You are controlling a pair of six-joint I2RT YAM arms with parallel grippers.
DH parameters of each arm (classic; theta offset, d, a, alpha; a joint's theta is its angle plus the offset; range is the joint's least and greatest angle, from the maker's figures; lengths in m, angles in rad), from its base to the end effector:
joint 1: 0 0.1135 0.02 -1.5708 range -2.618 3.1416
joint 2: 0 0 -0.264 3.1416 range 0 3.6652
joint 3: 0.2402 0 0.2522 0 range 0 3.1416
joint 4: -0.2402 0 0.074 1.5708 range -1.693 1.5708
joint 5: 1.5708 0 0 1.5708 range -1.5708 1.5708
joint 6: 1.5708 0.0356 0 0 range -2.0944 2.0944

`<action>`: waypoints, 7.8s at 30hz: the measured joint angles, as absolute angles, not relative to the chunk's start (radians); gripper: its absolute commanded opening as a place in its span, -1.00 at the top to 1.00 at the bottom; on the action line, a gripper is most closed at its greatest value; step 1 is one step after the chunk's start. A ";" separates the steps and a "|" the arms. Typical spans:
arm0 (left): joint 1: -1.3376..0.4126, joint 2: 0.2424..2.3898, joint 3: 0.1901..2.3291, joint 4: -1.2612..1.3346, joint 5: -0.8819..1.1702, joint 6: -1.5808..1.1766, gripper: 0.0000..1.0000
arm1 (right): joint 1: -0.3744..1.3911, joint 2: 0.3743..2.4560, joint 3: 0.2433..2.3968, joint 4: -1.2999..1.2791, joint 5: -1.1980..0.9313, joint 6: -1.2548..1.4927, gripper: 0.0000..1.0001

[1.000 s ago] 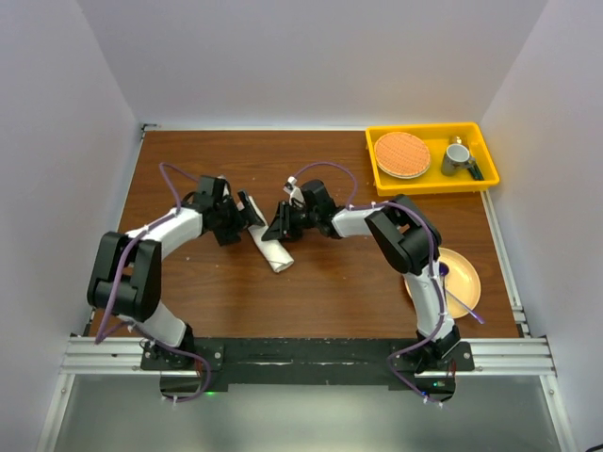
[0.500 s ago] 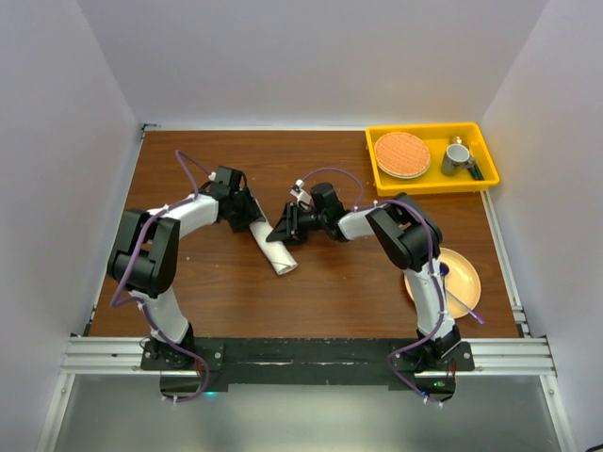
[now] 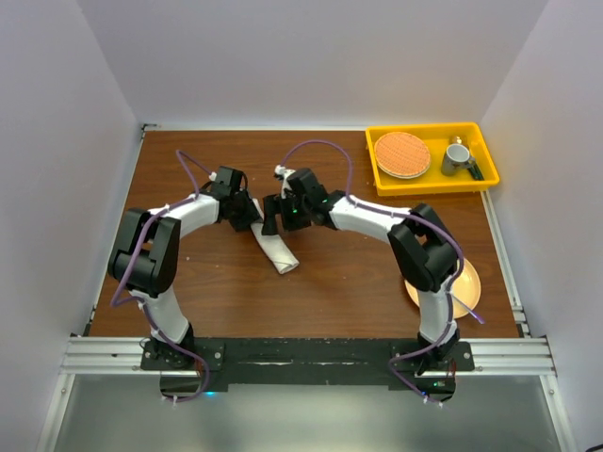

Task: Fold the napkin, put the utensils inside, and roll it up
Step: Roll the napkin with the utensil

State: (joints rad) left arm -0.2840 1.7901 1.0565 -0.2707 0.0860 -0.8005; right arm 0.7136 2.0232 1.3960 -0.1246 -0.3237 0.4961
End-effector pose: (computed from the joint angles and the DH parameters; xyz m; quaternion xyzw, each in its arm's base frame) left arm 0.3431 -0.1033 0.1594 -0.2334 0.9305 -0.1795 0.2179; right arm 0.3310 0.3016 0.1822 -0.1620 0.8930 0.3450 0.2392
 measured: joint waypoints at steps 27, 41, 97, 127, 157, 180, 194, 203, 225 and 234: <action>-0.280 1.787 1.052 -0.270 0.120 -0.801 -0.28 | 1.044 2.160 1.580 -0.408 0.497 0.290 0.31; -0.135 1.572 0.925 -0.188 0.266 -0.788 -0.68 | 0.768 2.036 1.321 -0.086 -0.183 0.463 0.37; -0.300 1.807 1.074 -0.271 0.200 -0.815 -0.01 | 1.025 2.103 1.570 -0.331 0.463 0.210 -0.75; -0.251 1.774 1.026 -0.224 0.267 -0.824 -0.24 | 0.957 2.112 1.457 -0.179 0.281 0.308 0.13; -0.254 1.776 1.066 -0.018 0.511 -0.812 -0.03 | 0.593 2.081 1.236 0.177 -0.464 0.561 0.11; -0.251 1.995 1.124 0.119 0.576 -0.828 0.24 | 0.605 2.080 1.246 0.165 -0.456 0.557 -0.12; -0.251 1.923 1.158 0.023 0.533 -0.789 0.03 | 0.629 2.037 1.256 0.082 -0.420 0.527 -0.53; -0.224 1.731 1.156 -0.022 0.505 -0.765 -0.09 | 0.630 2.012 1.290 -0.051 -0.371 0.497 -0.65; -0.225 1.688 0.936 -0.040 0.556 -0.724 0.13 | 0.650 1.806 1.159 -0.086 -0.355 0.549 0.11; -0.250 1.689 0.815 0.029 0.515 -0.767 0.24 | 0.677 1.835 1.128 -0.074 -0.353 0.561 0.20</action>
State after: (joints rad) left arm -0.2501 1.6886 0.8154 0.0292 0.5152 -0.7670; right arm 0.6769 1.8347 1.1282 -0.0738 -0.3534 0.5613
